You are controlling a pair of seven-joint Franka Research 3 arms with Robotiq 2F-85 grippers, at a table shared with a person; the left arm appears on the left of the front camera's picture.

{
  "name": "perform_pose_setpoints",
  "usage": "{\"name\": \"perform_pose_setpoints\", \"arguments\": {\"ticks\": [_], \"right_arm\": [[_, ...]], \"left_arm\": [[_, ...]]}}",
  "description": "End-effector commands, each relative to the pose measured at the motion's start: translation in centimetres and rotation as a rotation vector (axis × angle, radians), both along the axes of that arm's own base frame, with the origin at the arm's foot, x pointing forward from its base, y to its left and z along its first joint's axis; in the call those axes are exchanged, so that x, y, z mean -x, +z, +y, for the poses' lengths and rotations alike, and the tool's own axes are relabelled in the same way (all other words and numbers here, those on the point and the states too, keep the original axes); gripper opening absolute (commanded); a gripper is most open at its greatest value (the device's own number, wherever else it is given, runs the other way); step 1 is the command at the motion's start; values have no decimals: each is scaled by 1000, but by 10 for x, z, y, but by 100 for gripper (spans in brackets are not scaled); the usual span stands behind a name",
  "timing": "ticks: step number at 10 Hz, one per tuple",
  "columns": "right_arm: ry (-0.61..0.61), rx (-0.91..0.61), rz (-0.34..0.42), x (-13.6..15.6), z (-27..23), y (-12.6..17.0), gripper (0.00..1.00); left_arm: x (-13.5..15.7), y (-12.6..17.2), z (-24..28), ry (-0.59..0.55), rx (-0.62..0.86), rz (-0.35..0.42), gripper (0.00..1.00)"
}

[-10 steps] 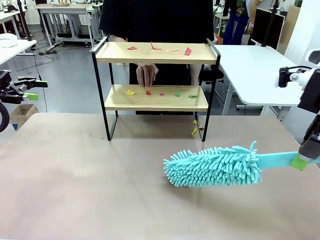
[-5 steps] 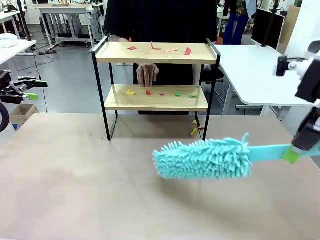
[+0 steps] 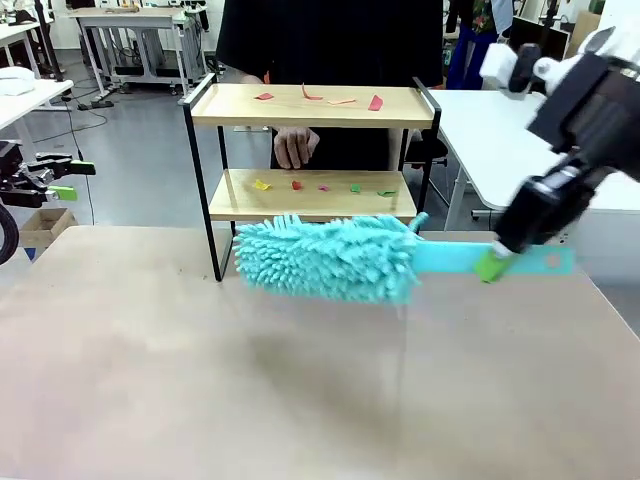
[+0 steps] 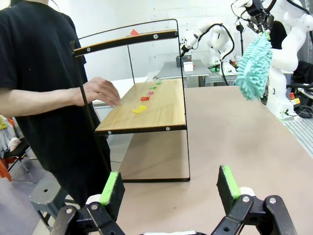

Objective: Clean the shelf.
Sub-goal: Clean the specific section of the Shelf indicated by the human with the Duster.

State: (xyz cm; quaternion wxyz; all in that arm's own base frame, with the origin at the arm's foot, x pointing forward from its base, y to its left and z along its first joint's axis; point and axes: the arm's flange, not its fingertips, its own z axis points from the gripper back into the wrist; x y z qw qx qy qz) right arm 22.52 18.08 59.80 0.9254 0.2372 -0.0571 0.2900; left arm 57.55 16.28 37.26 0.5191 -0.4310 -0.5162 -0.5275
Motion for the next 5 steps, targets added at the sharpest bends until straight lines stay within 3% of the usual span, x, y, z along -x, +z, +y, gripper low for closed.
{"name": "perform_pose_setpoints", "arguments": {"ticks": [1,3,5], "right_arm": [[-191,-38,-117,11,31,-16,14],[-311,-87,-205,7,60,-29,14],[-342,-134,-247,-6,78,-36,14]], "left_arm": [[2,2,0,-9,-8,-9,100],[2,2,0,-9,-8,-9,100],[2,2,0,-9,-8,-9,100]]}}
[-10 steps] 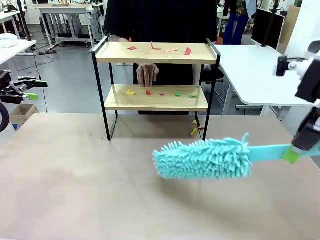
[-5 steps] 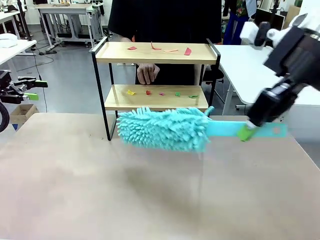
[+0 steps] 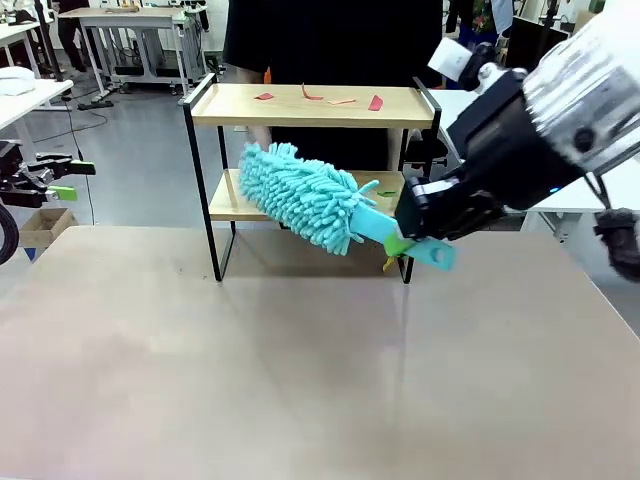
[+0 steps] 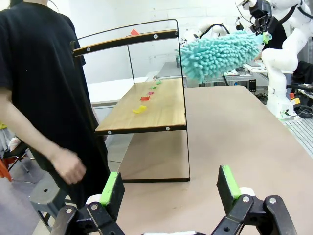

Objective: Clean the shelf.
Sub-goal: Clean the specific section of the Shelf indicated by the human with the Duster.

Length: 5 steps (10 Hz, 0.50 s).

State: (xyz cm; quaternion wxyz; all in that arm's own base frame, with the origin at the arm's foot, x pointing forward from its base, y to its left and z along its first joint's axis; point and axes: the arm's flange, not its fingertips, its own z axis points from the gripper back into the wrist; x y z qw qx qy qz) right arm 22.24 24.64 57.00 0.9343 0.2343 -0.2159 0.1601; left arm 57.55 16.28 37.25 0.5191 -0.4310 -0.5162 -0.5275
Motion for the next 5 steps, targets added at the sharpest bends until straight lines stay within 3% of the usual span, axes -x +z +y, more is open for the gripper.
{"name": "perform_pose_setpoints", "arguments": {"ticks": [1,2,5], "right_arm": [[-30,-47,43,-17,18,-9,14],[0,0,0,0,0,0,14],[0,0,0,0,0,0,14]], "left_arm": [[2,2,0,-9,-8,-9,100],[2,2,0,-9,-8,-9,100],[2,2,0,-9,-8,-9,100]]}}
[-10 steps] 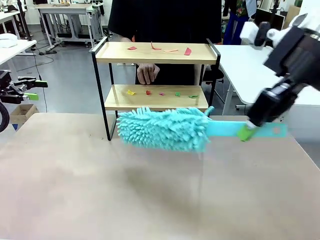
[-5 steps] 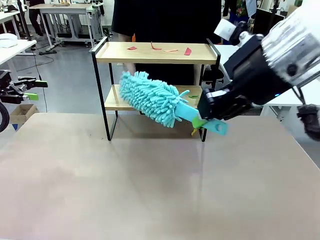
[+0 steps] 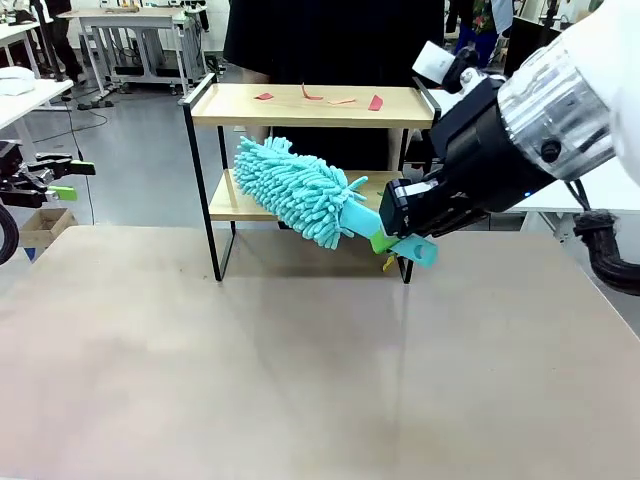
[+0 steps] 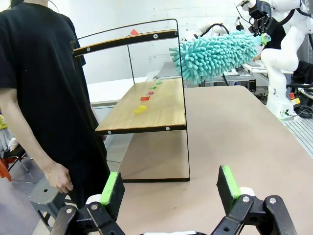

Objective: Clean the shelf.
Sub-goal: Clean the specific section of the Shelf indicated by the human with the Duster.

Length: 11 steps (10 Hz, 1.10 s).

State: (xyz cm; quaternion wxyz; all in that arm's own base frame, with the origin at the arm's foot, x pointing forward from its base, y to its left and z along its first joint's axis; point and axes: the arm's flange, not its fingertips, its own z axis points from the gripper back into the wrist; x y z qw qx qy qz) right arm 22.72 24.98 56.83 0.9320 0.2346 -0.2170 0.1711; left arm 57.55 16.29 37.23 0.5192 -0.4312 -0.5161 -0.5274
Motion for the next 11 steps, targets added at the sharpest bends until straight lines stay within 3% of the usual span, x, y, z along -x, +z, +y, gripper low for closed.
{"name": "perform_pose_setpoints", "arguments": {"ticks": [1,5,11], "right_arm": [[-7,1,4,-2,2,-3,14],[-19,-60,2,-32,50,-21,14],[-214,-126,-66,-63,116,-42,14]], "left_arm": [[2,2,0,-9,-8,-9,100],[2,2,0,-9,-8,-9,100],[2,2,0,-9,-8,-9,100]]}}
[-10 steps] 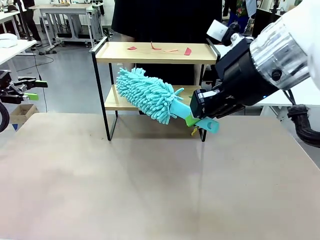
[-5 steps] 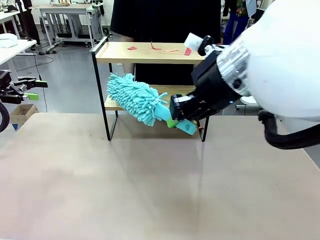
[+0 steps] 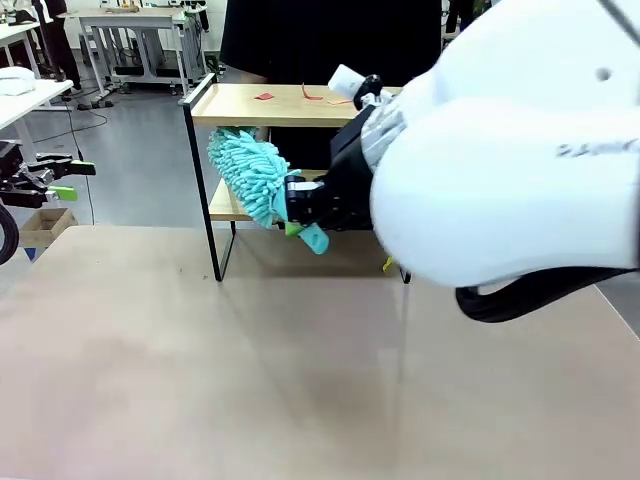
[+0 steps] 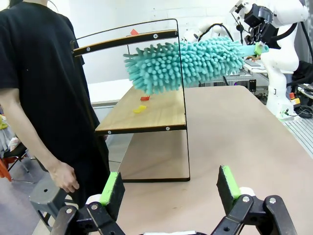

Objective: Clean the shelf.
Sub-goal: Clean the specific section of the Shelf indicated by the human with the Duster.

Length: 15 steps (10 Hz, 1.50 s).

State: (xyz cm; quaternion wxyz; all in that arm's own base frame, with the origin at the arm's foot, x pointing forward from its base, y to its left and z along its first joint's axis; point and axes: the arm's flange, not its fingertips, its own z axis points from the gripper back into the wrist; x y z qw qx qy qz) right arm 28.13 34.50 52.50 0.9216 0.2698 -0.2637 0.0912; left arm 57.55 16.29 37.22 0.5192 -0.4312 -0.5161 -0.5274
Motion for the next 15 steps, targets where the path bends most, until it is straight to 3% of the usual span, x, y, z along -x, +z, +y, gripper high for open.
{"name": "perform_pose_setpoints", "arguments": {"ticks": [1,4,8,15], "right_arm": [[-89,2,-12,-15,34,-1,14],[-153,0,9,-30,71,-8,14],[-245,28,-17,-50,113,-8,14],[-283,111,-18,-85,172,-12,14]], "left_arm": [[2,3,0,-9,-8,-9,100],[2,3,0,-9,-8,-9,100],[2,3,0,-9,-8,-9,100],[2,3,0,-9,-8,-9,100]]}}
